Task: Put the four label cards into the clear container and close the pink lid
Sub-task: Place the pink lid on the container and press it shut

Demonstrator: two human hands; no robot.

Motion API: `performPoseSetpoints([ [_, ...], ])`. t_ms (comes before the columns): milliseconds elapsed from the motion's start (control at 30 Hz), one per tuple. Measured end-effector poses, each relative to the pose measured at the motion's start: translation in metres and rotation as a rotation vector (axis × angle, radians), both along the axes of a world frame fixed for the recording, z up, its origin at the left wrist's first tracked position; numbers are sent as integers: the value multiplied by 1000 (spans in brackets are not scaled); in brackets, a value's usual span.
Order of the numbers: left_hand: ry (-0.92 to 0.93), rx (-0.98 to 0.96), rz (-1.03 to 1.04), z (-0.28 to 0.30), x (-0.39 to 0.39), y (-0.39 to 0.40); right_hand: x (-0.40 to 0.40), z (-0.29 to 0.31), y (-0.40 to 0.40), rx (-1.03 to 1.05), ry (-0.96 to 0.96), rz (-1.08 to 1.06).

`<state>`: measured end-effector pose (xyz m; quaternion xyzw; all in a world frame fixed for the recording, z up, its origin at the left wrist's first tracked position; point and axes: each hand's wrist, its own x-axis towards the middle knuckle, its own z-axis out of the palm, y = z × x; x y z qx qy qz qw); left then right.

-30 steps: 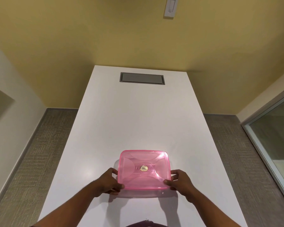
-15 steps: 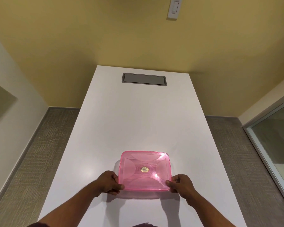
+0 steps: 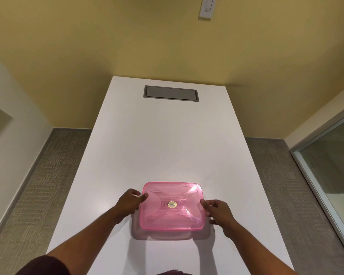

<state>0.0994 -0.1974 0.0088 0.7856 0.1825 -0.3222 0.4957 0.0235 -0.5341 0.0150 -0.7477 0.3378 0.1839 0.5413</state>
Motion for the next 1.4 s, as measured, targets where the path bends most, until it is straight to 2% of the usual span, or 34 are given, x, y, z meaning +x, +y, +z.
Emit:
performPoseSetpoints([
  [133,-74,-9,189,-6,4,-23,19,-2,10,-38,-23,-35],
  [267,-137,121,240,-11,5,-43,34,-7,22,-188,-12,13],
  [367,-101,107,284,-15,7,-48,40,-13,27,-275,10,36],
  [600,-72,72,391,-32,13,-55,46,-39,34,-328,-9,-15],
  [833,-214,165,385,-42,9,-65,48,-55,46,-366,-80,-115],
  [1400,-290,320,276,-47,8,-65,54,-56,43,-410,31,-29],
])
